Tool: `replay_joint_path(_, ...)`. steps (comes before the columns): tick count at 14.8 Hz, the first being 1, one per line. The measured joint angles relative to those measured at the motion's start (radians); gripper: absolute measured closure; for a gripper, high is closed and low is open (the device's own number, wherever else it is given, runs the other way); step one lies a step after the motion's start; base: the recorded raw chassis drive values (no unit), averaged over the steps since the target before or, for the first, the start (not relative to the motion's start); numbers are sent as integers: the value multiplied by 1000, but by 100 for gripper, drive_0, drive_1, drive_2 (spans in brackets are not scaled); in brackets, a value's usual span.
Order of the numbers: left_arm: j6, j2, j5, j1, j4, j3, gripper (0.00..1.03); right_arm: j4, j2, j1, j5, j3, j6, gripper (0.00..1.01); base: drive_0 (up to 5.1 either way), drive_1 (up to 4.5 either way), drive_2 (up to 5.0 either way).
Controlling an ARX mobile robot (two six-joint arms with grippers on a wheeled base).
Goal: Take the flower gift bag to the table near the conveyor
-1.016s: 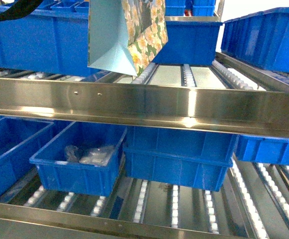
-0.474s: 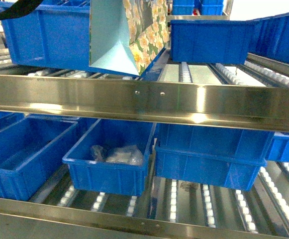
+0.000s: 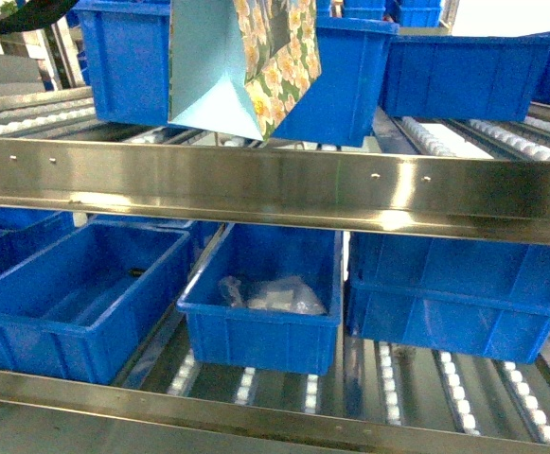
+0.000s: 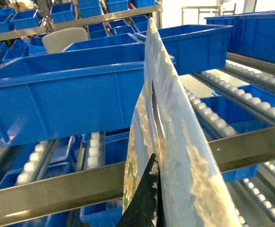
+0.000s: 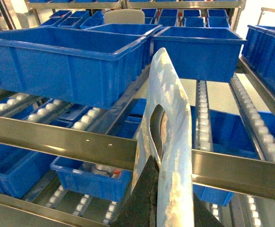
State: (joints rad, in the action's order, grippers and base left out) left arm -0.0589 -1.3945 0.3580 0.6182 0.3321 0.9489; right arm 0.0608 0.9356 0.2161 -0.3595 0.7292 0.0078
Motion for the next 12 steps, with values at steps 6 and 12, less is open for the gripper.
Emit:
replay_joint_path(6, 0, 0, -2, 0, -2, 0, 101, -1, 0, 0, 0, 0, 0, 99, -493, 243, 243)
replay_joint_path(12, 0, 0, -2, 0, -2, 0, 101, 0, 0, 0, 0, 0, 0, 99, -492, 237, 237)
